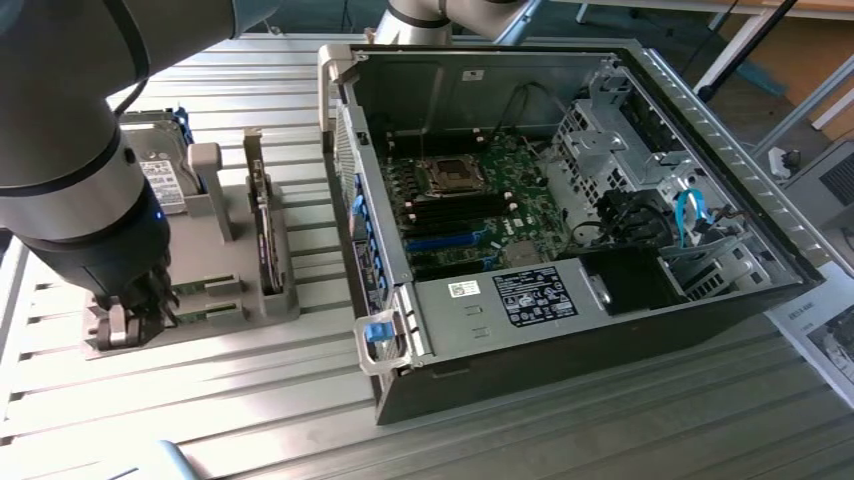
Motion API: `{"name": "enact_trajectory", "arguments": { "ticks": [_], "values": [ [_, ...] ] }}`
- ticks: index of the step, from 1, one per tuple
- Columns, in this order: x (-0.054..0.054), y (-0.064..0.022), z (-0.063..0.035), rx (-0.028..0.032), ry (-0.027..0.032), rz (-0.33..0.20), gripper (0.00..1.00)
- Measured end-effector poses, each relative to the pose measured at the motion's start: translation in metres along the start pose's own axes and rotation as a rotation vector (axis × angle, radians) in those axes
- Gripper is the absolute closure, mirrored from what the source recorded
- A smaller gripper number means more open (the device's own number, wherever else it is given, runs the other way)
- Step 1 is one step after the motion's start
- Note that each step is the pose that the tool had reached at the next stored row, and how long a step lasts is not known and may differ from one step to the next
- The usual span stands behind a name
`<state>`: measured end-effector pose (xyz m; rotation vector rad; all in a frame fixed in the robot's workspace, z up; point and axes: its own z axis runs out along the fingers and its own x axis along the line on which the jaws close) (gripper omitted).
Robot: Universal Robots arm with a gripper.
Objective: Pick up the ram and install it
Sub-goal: 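Pick up the ram and move it above insertion slot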
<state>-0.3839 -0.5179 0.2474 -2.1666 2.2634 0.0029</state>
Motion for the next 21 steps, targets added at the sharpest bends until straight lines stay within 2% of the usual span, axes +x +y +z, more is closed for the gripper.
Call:
{"name": "enact_trajectory", "arguments": {
  "ticks": [12, 21],
  "values": [
    [-0.001, -0.0001, 0.0011, 0.0001, -0.0001, 0.0, 0.76],
    [-0.012, -0.0001, 0.0026, 0.0001, -0.0001, 0.0, 0.76]
  ]
}}
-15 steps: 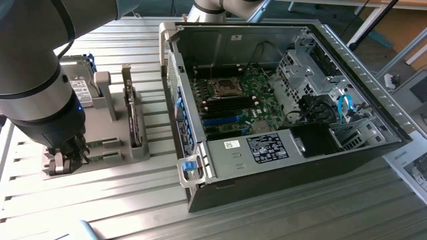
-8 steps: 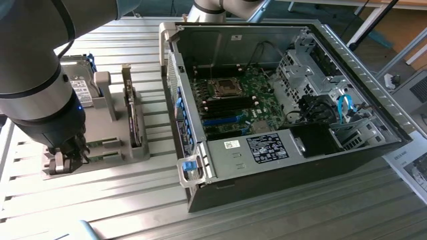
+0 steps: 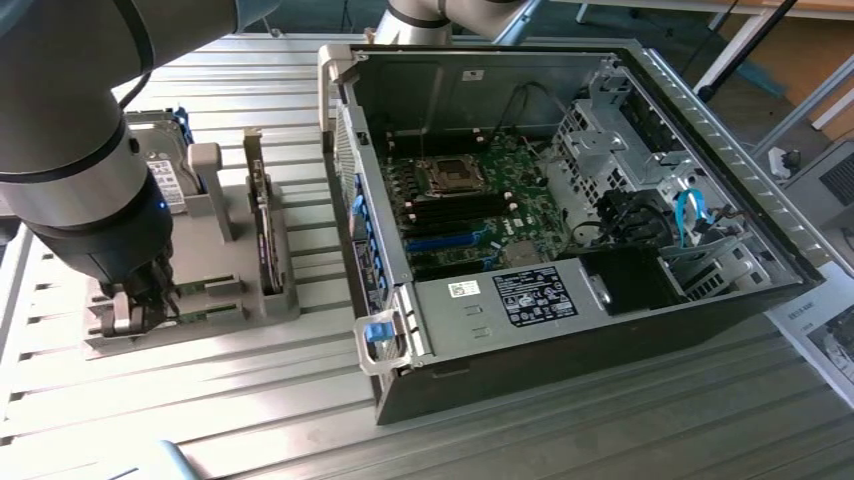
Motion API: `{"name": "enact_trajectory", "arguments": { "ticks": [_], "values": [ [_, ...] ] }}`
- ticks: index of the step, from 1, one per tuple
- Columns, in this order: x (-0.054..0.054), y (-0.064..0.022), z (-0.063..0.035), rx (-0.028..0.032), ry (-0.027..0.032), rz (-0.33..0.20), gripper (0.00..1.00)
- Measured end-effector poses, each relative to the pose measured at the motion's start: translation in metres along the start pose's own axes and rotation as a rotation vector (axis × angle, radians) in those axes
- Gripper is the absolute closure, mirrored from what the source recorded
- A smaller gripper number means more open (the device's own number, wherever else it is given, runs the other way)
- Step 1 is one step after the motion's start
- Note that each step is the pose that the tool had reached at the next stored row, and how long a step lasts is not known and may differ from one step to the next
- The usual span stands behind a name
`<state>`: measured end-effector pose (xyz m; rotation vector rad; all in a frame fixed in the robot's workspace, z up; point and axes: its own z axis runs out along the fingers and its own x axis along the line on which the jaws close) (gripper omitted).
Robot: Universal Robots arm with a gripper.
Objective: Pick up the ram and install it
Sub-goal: 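Pick up the ram and move it above insertion slot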
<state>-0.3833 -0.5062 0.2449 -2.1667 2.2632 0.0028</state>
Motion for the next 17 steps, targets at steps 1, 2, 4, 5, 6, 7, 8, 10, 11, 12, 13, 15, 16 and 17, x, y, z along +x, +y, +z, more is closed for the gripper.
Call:
{"name": "enact_trajectory", "arguments": {
  "ticks": [1, 2, 4, 5, 6, 7, 8, 10, 11, 12, 13, 15, 16, 17],
  "values": [
    [0.0, 0.0, 0.0001, 0.0, 0.0, 0.0, 0.76],
    [0.0, 0.0, 0.0, -0.0001, 0.0, 0.0, 0.76],
    [-0.001, 0.0, 0.0003, -0.0002, 0.0001, 0.0, 0.76],
    [-0.001, 0.0, 0.0021, -0.0001, -0.0003, 0.0, 0.76],
    [-0.001, 0.0001, 0.0036, -0.0002, -0.0008, 0.0, 0.76],
    [-0.001, 0.0001, 0.0047, -0.0001, -0.0012, 0.0, 0.76],
    [-0.001, 0.0001, 0.006, -0.0001, -0.0014, 0.0, 0.76],
    [0.0, 0.0001, 0.0108, -0.0002, -0.0026, 0.0, 0.76],
    [0.0, 0.0001, 0.0148, -0.0003, -0.004, 0.0, 0.76],
    [0.0, 0.0001, 0.0179, -0.0004, -0.0051, 0.0, 0.76],
    [0.0, 0.0001, 0.0198, -0.0003, -0.0055, 0.0, 0.76],
    [0.0, 0.0001, 0.02, -0.0004, -0.0055, 0.0, 0.76],
    [0.0, -0.0002, 0.0201, -0.0002, -0.0056, 0.0, 0.76],
    [0.0, -0.0015, 0.0202, -0.0002, -0.0056, 0.0, 0.76]
  ]
}}
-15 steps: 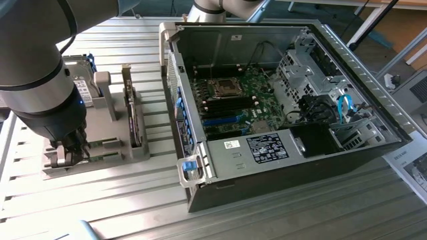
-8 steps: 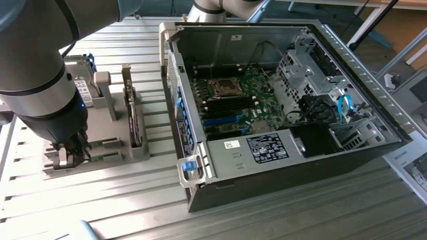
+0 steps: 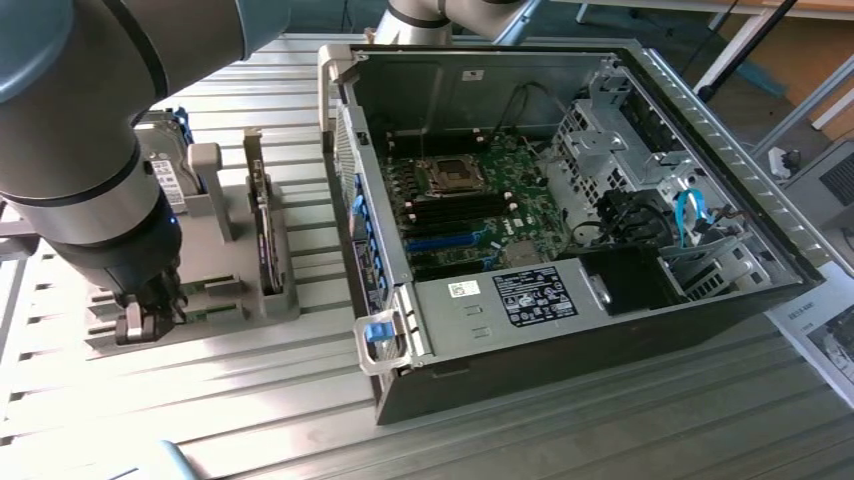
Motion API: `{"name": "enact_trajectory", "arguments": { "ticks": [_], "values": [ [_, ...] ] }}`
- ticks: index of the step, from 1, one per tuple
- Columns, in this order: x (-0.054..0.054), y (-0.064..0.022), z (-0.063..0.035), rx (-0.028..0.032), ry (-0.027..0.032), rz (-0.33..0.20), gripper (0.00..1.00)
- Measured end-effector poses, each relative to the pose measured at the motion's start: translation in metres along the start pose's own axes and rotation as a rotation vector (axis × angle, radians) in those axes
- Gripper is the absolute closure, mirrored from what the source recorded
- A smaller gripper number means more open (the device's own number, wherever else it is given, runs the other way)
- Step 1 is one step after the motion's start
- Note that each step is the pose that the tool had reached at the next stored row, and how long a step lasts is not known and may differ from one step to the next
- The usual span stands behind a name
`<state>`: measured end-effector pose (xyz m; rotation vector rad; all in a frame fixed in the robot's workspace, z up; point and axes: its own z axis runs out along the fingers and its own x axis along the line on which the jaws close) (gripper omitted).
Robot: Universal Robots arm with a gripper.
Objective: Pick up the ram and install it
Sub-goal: 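Pick up the ram and move it above insertion slot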
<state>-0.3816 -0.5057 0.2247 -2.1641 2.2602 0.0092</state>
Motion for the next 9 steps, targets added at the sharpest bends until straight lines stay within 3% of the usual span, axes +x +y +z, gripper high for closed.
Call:
{"name": "enact_trajectory", "arguments": {
  "ticks": [4, 9],
  "values": [
    [-0.0003, -0.0069, 0.0, -0.0004, 0.0001, 0.0, 0.76],
    [-0.0003, -0.0068, 0.0019, -0.0004, 0.0, 0.0, 0.76]
  ]
}}
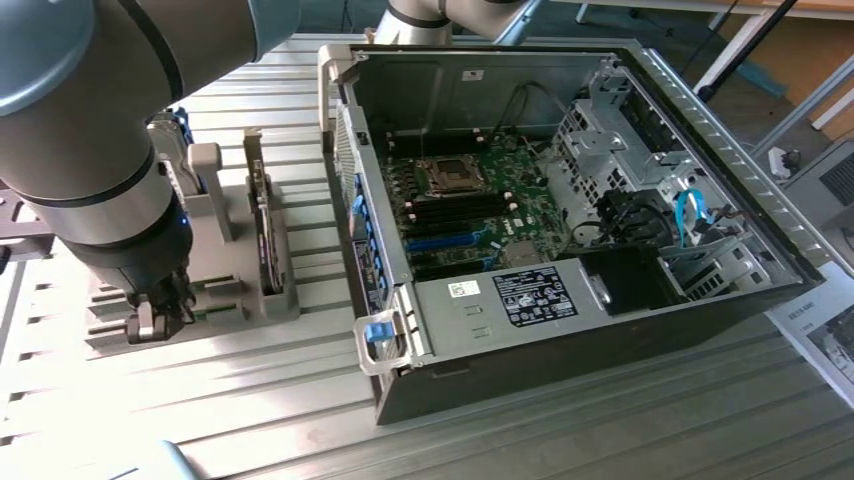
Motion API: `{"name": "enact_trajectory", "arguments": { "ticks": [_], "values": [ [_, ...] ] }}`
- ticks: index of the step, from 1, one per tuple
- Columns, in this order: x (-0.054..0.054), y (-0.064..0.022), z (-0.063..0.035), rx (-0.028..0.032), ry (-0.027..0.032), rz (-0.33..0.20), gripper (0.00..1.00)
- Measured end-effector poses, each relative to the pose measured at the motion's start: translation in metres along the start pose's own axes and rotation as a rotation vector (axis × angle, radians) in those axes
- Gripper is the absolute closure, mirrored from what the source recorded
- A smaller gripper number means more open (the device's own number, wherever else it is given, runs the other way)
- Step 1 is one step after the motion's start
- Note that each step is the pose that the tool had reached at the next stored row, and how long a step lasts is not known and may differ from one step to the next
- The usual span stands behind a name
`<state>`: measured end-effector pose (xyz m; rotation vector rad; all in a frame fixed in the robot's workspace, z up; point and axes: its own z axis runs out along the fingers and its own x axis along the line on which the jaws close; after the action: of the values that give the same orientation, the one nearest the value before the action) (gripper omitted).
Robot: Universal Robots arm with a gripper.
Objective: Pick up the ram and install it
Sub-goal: 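Pick up the ram and move it above insertion slot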
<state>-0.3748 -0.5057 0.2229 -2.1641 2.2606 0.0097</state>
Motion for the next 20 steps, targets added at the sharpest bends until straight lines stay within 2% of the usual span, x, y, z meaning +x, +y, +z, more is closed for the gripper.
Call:
{"name": "enact_trajectory", "arguments": {
  "ticks": [3, 12, 20],
  "values": [
    [0.0001, 0.0, 0.0036, -0.0001, -0.0003, 0.0, 0.76],
    [-0.0017, -0.0019, 0.0048, -0.0001, -0.0019, 0.0, 0.76],
    [-0.0029, -0.0029, 0.0071, -0.0003, -0.0062, 0.0, 0.76]
  ]
}}
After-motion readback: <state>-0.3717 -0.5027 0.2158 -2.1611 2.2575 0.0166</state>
